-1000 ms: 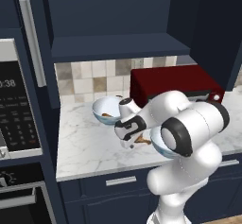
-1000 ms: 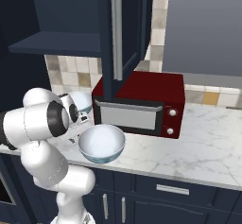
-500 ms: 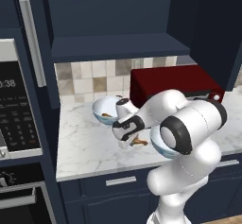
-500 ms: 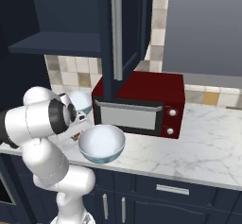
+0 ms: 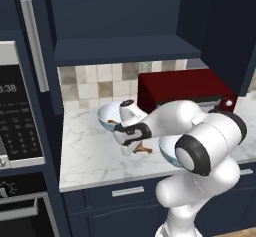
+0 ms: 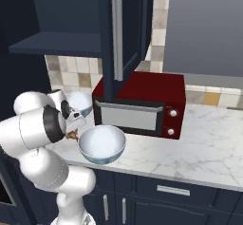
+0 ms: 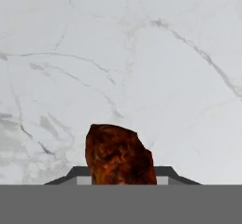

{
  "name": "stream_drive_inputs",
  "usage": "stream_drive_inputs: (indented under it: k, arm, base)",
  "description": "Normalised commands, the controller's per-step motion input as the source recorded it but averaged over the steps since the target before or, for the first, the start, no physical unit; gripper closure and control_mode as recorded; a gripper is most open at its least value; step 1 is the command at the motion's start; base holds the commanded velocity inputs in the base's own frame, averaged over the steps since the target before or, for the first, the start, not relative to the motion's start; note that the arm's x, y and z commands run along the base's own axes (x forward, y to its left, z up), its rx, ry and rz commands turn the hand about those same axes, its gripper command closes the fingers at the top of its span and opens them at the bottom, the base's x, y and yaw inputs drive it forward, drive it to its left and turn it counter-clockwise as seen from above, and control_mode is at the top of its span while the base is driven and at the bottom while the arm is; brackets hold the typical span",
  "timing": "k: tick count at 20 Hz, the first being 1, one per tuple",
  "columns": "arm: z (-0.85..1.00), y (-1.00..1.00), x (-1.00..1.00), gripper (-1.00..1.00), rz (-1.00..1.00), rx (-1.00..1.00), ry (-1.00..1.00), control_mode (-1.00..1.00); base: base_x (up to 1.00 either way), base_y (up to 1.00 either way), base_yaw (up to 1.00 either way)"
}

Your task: Pick both bowls and place them on the counter. Then place the chicken drumstick in one bowl and place the bread in the other bowl.

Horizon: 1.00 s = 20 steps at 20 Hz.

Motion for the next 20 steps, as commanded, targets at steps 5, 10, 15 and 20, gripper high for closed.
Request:
stream_drive_inputs:
  k: [5,10,15,20]
  arm:
    - [0.41,0.0,-0.38,1.0,0.05,0.09,0.0,-1.0]
    - [0.49,0.01,-0.36,1.0,0.06,0.07,0.0,-1.0]
    - [0.48,0.0,-0.41,1.0,0.06,0.07,0.0,-1.0]
    - [0.48,-0.01,-0.3,1.0,0.02,0.02,-0.05,-1.0]
  base:
    - [0.0,0.0,0.0]
    - [0.0,0.0,0.0]
    - [0.0,0.0,0.0]
    - [0.0,0.0,0.0]
